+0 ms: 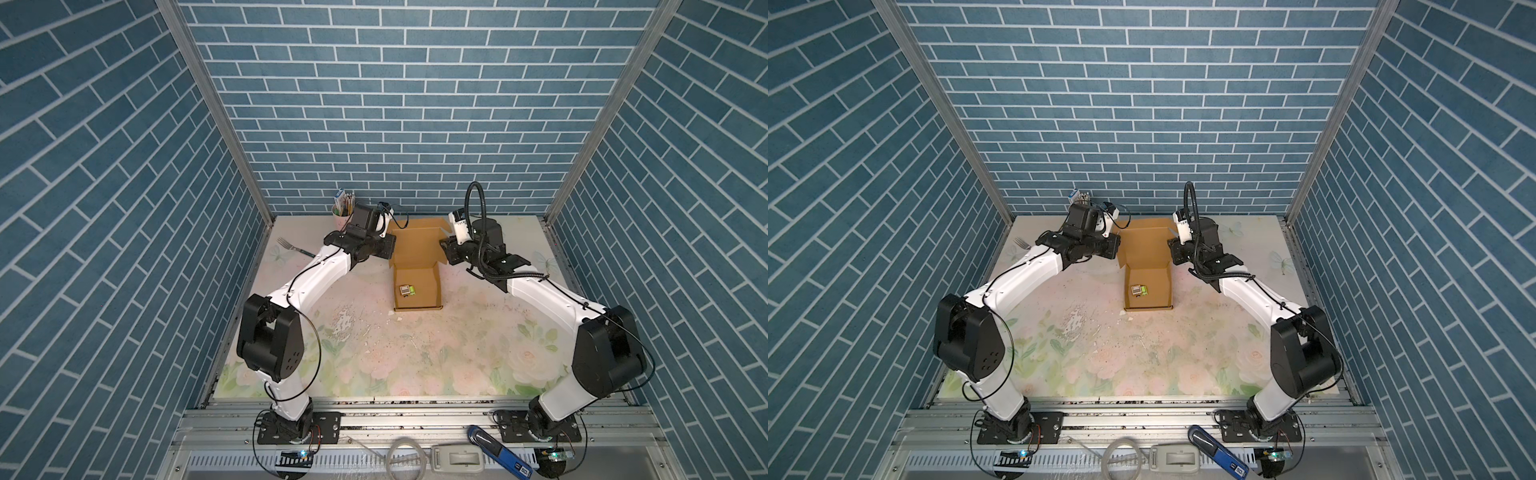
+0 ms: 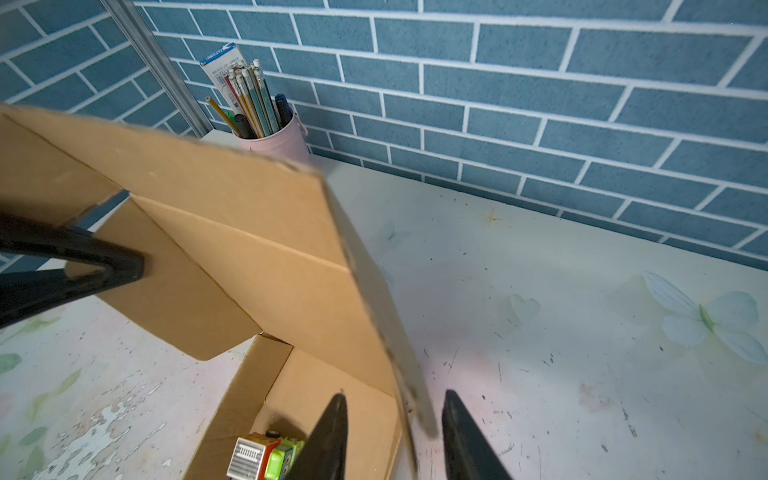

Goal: Fold the paper box

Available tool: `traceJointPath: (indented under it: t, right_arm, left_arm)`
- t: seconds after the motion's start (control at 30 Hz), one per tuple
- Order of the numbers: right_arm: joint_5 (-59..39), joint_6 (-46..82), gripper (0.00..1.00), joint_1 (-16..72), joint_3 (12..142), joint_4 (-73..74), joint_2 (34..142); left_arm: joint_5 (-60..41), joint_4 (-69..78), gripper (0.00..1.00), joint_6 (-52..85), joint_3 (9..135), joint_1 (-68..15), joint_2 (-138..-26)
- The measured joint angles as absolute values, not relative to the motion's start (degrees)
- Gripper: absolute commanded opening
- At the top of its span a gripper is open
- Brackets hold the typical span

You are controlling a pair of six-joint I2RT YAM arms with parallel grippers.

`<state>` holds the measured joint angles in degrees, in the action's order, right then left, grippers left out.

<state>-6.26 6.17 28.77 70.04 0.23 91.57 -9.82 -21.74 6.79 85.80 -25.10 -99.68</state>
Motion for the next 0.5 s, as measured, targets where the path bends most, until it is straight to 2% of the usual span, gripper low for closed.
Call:
traceJointPath:
  t: [0.5]
  right_arm:
    - [-10.2, 5.0, 0.49, 27.6, 84.0, -20.7, 91.6]
  left_arm:
    - [-3.0, -15.2, 0.00, 5.9, 78.8, -27.4, -97.1]
